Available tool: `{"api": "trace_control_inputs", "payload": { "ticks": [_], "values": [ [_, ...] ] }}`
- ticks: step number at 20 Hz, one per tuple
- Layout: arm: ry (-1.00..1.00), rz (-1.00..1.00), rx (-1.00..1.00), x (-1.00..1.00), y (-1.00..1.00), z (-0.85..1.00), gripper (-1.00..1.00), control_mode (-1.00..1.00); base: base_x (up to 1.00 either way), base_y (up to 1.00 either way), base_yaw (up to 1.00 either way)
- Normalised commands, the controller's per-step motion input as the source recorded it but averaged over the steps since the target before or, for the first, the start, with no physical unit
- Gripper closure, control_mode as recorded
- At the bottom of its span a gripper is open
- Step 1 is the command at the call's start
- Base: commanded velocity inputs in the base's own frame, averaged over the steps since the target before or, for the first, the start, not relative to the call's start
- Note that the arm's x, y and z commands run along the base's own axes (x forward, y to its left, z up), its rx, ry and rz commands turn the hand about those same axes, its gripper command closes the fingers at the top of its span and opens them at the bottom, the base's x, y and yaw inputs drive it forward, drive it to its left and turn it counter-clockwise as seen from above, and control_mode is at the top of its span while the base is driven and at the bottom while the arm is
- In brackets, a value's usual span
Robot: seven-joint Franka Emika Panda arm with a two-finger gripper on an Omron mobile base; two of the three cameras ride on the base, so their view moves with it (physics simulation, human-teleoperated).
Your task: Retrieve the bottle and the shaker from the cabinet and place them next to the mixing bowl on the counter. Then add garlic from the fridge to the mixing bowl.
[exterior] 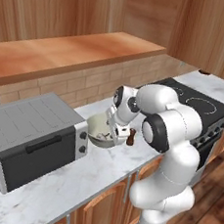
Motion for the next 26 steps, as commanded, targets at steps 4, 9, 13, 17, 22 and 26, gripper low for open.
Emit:
{"api": "trace_control_inputs", "payload": {
  "ticks": [4,9,13,17,22,26],
  "values": [
    [0.03,0.07,0.04,-0.11,0.0,0.94,-1.0,-1.0,0.0,0.0,0.0],
    [-0.1,0.07,0.02,-0.4,0.0,1.0,-1.0,-1.0,0.0,0.0,0.0],
    [-0.13,0.04,0.03,-0.41,-0.13,1.0,-1.0,-1.0,0.0,0.0,0.0],
    [-0.07,0.01,0.07,-0.39,-0.3,1.0,-1.0,-1.0,0.0,0.0,0.0],
    [0.0,0.0,0.04,-0.52,-0.4,1.0,-1.0,-1.0,0.0,0.0,0.0],
    [0.0,0.0,0.01,-0.71,-0.36,1.0,-1.0,-1.0,0.0,0.0,0.0]
  ]
}}
